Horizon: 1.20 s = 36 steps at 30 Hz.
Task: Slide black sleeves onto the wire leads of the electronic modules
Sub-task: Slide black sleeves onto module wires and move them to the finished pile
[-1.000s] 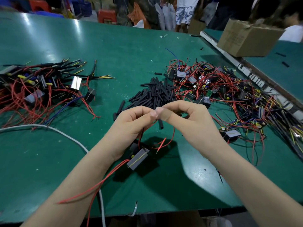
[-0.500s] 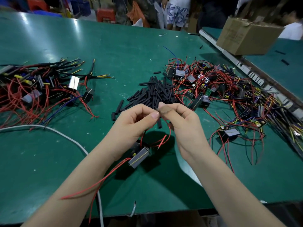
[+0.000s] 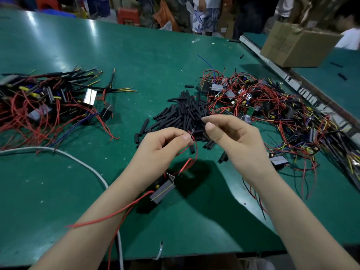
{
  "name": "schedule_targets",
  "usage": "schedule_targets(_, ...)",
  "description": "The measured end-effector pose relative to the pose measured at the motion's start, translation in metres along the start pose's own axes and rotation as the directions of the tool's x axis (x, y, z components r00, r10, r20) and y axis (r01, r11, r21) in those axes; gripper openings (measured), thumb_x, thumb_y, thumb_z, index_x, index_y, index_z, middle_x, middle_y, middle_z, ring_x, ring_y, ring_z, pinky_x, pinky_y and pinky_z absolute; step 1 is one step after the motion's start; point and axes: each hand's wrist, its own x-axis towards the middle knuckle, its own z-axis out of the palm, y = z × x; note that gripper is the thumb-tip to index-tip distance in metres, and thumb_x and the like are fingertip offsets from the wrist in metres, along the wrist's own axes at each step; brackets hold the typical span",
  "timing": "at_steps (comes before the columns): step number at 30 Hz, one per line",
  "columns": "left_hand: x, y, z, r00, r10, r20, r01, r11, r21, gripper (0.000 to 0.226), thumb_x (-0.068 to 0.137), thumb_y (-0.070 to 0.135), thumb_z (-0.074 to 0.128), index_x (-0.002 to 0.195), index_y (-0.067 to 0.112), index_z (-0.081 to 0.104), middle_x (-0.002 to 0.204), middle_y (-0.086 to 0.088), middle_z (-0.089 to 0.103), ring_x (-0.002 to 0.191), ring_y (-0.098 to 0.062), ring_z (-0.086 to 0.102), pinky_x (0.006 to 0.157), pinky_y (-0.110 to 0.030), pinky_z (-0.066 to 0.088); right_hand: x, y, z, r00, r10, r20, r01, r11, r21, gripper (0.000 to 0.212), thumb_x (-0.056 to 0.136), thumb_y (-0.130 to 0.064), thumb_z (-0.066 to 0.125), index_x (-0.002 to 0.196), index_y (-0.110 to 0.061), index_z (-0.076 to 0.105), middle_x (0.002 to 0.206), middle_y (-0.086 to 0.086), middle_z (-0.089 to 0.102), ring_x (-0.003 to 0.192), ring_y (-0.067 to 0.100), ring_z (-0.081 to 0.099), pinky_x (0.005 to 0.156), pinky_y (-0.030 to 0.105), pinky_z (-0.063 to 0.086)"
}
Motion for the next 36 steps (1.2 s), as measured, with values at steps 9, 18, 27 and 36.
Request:
schedule_targets(9, -0.001, 0.010, -0.004, 0.969, -0.138, 0.206, 0.194, 0.939, -0.285, 0.024, 0.076, 0.021, 0.051, 0.056, 0.021, 0.064, 0.045, 0.011, 0.029, 0.042, -0.006, 0.020, 0.040, -0.018, 0.015, 0.001, -0.002, 0.007, 0.899, -0.410, 0.153, 0.438, 0.839, -0.324, 0.014, 0.083, -0.012, 0.067, 0.095, -0.009, 0.073, 0.091, 0.006, 0.061, 0.087, 0.024, 0.059, 0.082, 0.033, 0.047)
schedule_targets(18, -0.004, 0.007, -0.004, 0.988, 0.153, 0.009, -0.153, 0.982, 0.110, 0.014, 0.079, 0.019, 0.059, 0.066, 0.025, 0.061, 0.059, 0.006, 0.052, 0.056, -0.003, 0.040, 0.055, -0.015, 0.033, 0.004, -0.021, 0.009, 0.973, 0.105, 0.204, -0.007, 0.903, -0.430, 0.016, 0.080, -0.031, 0.065, 0.064, -0.025, 0.066, 0.071, -0.011, 0.060, 0.080, 0.007, 0.052, 0.073, 0.023, 0.038)
schedule_targets(27, -0.004, -0.003, -0.004, 0.936, 0.341, 0.081, -0.342, 0.838, 0.426, 0.011, 0.085, 0.020, 0.059, 0.085, 0.016, 0.069, 0.070, 0.023, 0.057, 0.064, 0.008, 0.049, 0.062, -0.008, 0.035, 0.009, -0.027, -0.004, 0.772, 0.550, 0.317, -0.468, 0.831, -0.302, 0.021, 0.082, -0.030, 0.059, 0.077, -0.018, 0.076, 0.065, -0.011, 0.061, 0.068, 0.002, 0.055, 0.071, 0.029, 0.035)
schedule_targets(36, -0.003, 0.005, -0.002, 0.995, 0.082, 0.062, -0.086, 0.994, 0.067, 0.014, 0.083, 0.021, 0.056, 0.073, 0.025, 0.066, 0.066, 0.008, 0.064, 0.062, 0.000, 0.053, 0.062, -0.013, 0.042, -0.009, -0.003, -0.010, 0.870, -0.457, 0.184, 0.488, 0.750, -0.447, 0.013, 0.088, -0.008, 0.066, 0.098, -0.010, 0.073, 0.088, 0.005, 0.062, 0.081, 0.016, 0.059, 0.074, 0.023, 0.045)
